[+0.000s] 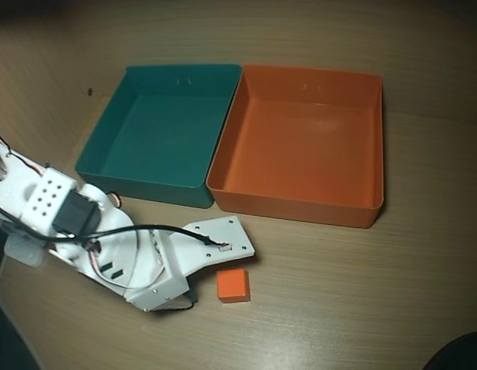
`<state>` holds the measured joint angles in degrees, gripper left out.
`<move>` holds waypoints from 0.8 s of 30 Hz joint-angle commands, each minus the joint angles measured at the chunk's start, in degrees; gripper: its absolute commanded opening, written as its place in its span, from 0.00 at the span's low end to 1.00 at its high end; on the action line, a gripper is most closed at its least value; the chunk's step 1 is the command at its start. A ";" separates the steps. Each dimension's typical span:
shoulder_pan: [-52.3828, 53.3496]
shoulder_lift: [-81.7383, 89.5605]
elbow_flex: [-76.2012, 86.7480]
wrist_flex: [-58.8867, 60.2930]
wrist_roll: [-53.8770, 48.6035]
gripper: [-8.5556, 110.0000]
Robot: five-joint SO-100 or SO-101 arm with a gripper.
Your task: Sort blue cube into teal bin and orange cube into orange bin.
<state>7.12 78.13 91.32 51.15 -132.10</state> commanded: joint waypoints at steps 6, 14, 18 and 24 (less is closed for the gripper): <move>-5.10 27.77 -3.96 -0.44 28.12 0.02; -22.32 33.66 -3.78 -0.44 42.71 0.02; -30.67 33.49 -2.46 -0.44 42.71 0.02; -40.43 33.57 5.27 -0.53 42.71 0.02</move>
<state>-30.32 107.84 95.98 51.24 -89.82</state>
